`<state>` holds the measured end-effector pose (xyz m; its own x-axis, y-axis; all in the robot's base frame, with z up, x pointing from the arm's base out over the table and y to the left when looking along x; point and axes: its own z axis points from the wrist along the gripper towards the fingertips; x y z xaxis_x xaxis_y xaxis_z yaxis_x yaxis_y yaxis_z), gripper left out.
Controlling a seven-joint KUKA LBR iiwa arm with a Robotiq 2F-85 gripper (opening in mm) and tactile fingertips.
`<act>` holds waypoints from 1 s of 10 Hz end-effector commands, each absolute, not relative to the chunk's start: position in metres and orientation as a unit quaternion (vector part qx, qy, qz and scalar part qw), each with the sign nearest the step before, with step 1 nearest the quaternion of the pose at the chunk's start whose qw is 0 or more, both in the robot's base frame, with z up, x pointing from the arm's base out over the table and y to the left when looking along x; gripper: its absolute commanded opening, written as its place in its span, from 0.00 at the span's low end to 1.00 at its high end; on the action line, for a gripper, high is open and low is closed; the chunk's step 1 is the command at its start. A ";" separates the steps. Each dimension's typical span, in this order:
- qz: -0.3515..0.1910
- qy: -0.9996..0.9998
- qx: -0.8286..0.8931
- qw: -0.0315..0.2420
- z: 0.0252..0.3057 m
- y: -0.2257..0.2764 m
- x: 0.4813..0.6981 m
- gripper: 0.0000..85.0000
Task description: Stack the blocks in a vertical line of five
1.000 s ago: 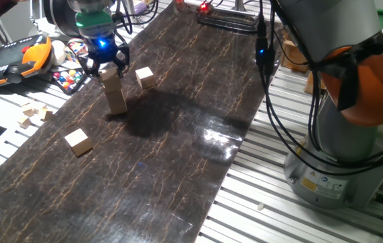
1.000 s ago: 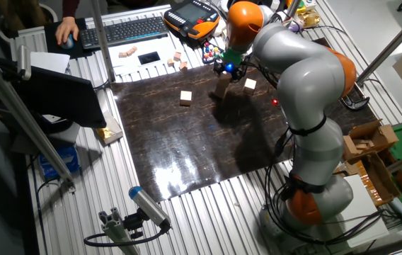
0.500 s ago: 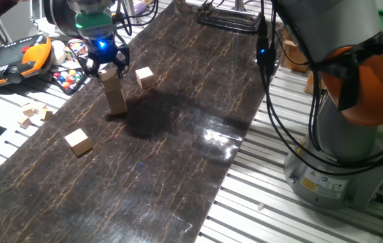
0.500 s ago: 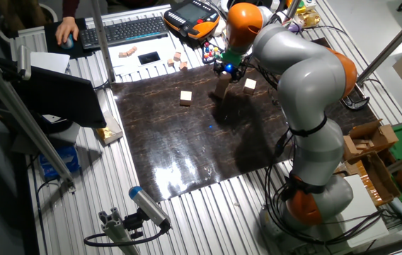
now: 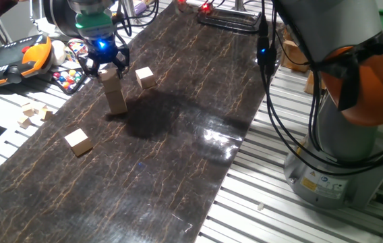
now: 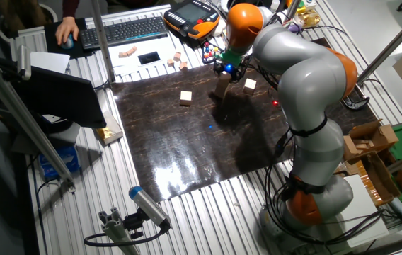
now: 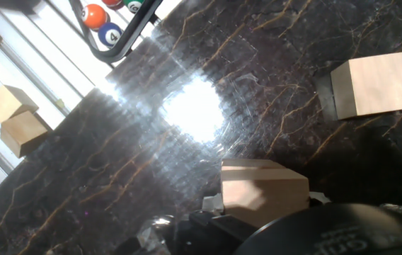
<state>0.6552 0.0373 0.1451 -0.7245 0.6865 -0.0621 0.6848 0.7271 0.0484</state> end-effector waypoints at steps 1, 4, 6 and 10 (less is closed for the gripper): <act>0.010 0.929 0.369 0.038 0.145 0.037 0.656 0.24; 0.011 0.928 0.371 0.040 0.144 0.037 0.656 0.32; 0.010 0.927 0.373 0.040 0.144 0.037 0.656 0.38; 0.013 0.926 0.376 0.040 0.143 0.036 0.655 0.44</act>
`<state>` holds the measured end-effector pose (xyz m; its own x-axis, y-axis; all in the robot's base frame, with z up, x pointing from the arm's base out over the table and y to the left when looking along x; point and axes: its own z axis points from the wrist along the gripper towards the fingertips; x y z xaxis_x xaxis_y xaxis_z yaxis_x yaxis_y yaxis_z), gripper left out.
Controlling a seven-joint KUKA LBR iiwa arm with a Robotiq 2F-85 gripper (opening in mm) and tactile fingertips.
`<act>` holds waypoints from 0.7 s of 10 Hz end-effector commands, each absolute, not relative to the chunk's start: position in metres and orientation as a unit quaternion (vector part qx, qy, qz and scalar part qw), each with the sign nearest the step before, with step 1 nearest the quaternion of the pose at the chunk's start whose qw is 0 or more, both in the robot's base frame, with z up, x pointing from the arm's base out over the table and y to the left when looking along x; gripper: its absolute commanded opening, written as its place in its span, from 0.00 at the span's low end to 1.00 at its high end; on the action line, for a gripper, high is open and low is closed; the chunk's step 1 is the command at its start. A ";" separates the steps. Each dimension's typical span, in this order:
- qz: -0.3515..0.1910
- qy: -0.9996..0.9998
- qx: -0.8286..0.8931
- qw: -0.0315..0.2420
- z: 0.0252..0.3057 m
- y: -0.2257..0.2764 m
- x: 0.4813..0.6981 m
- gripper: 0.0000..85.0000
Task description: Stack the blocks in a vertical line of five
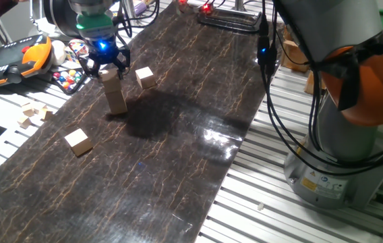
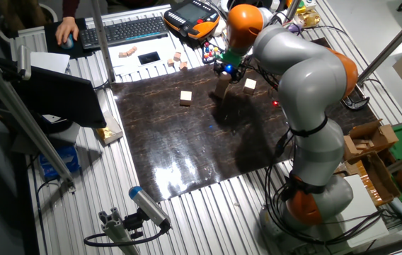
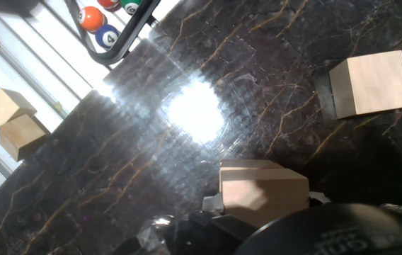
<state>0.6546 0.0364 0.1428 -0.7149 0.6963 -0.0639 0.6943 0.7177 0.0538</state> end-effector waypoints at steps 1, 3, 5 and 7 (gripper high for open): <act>0.013 0.926 0.376 0.040 0.143 0.036 0.655 0.45; 0.013 0.925 0.378 0.041 0.143 0.036 0.655 0.51; 0.014 0.923 0.383 0.043 0.142 0.037 0.655 0.60; 0.014 0.921 0.386 0.045 0.142 0.037 0.655 0.69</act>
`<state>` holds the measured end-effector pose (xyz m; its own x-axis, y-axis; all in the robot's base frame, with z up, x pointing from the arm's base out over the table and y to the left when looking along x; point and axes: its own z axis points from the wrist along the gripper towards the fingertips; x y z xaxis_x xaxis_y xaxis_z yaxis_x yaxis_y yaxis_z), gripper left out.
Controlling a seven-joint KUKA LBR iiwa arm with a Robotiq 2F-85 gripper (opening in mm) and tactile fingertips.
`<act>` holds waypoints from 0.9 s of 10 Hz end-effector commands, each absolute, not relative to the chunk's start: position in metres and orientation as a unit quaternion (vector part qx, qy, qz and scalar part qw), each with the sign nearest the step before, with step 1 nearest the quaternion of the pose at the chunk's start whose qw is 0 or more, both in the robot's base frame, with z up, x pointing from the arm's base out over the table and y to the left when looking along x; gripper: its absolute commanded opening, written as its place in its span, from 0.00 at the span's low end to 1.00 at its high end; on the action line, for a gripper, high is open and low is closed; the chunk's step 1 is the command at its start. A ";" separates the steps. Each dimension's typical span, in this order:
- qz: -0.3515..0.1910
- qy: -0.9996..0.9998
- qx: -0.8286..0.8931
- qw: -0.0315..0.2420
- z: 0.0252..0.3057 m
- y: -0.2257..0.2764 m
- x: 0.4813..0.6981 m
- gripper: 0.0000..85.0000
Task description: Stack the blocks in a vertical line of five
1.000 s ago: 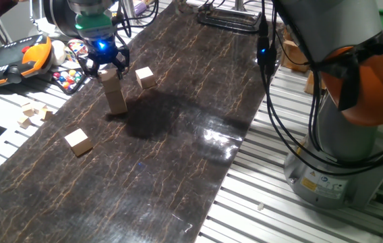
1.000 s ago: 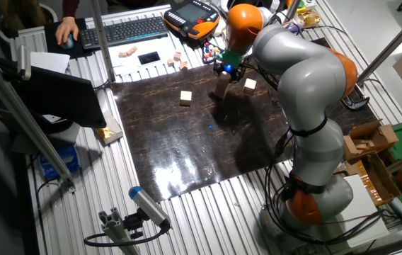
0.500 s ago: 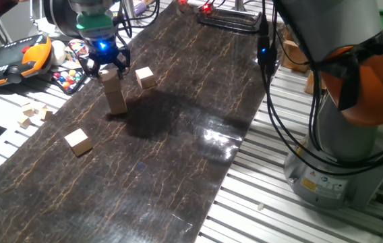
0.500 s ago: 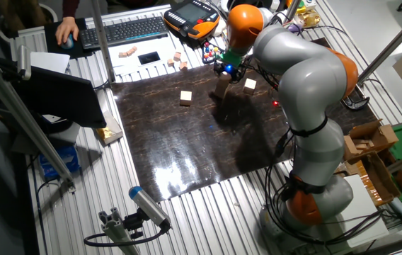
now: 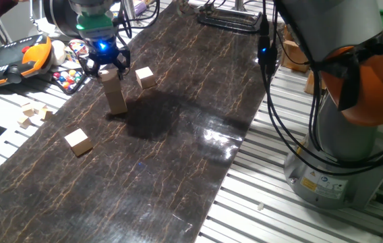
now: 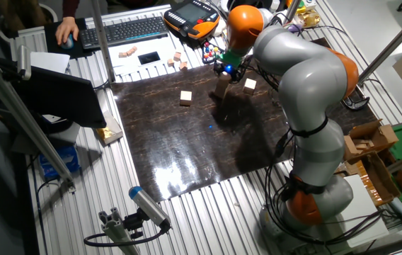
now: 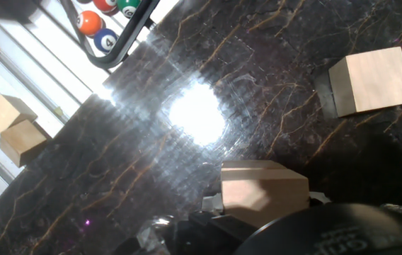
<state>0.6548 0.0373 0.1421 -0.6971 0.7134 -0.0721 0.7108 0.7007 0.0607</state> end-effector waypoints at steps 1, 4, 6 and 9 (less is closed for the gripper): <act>0.014 0.921 0.387 0.045 0.142 0.037 0.655 0.71; 0.014 0.920 0.388 0.047 0.143 0.037 0.655 0.71; 0.015 0.918 0.392 0.049 0.144 0.036 0.655 0.80; 0.014 0.917 0.396 0.052 0.153 0.036 0.656 0.91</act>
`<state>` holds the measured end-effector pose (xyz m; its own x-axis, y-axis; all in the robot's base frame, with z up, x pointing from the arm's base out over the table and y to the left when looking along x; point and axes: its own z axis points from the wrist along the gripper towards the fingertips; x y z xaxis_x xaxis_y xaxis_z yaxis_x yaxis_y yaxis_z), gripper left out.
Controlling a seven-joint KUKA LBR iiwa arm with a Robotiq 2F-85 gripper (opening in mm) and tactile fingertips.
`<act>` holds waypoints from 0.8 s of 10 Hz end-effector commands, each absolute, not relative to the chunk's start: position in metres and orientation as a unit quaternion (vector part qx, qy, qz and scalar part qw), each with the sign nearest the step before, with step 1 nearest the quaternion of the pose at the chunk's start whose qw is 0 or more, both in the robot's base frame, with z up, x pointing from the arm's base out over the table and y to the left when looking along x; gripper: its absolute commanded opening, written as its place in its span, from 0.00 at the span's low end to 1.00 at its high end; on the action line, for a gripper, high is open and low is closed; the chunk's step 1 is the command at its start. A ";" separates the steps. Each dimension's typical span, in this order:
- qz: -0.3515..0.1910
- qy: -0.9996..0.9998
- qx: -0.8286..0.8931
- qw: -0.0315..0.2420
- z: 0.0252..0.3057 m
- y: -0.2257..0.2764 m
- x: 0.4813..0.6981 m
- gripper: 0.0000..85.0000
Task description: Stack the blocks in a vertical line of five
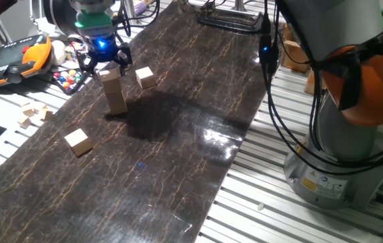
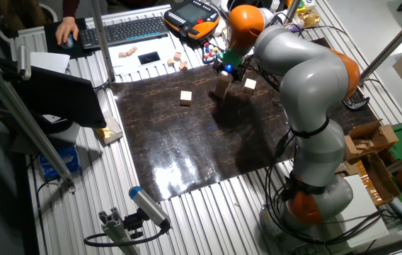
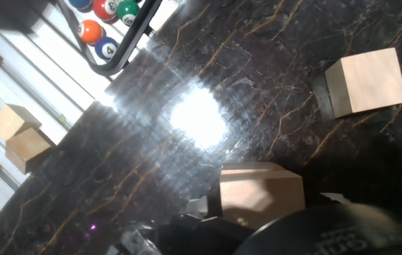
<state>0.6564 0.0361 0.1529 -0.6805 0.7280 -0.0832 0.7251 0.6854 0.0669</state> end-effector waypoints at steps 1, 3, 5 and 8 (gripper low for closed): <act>0.013 0.917 0.396 0.051 0.158 0.036 0.657 0.91; 0.009 0.918 0.394 0.051 0.170 0.039 0.656 0.92; 0.004 0.919 0.391 0.045 0.184 0.047 0.656 0.90; -0.017 0.925 0.378 0.042 0.206 0.077 0.660 0.88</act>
<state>0.6597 0.0759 0.2067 -0.7106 0.6979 -0.0895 0.7006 0.7136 0.0023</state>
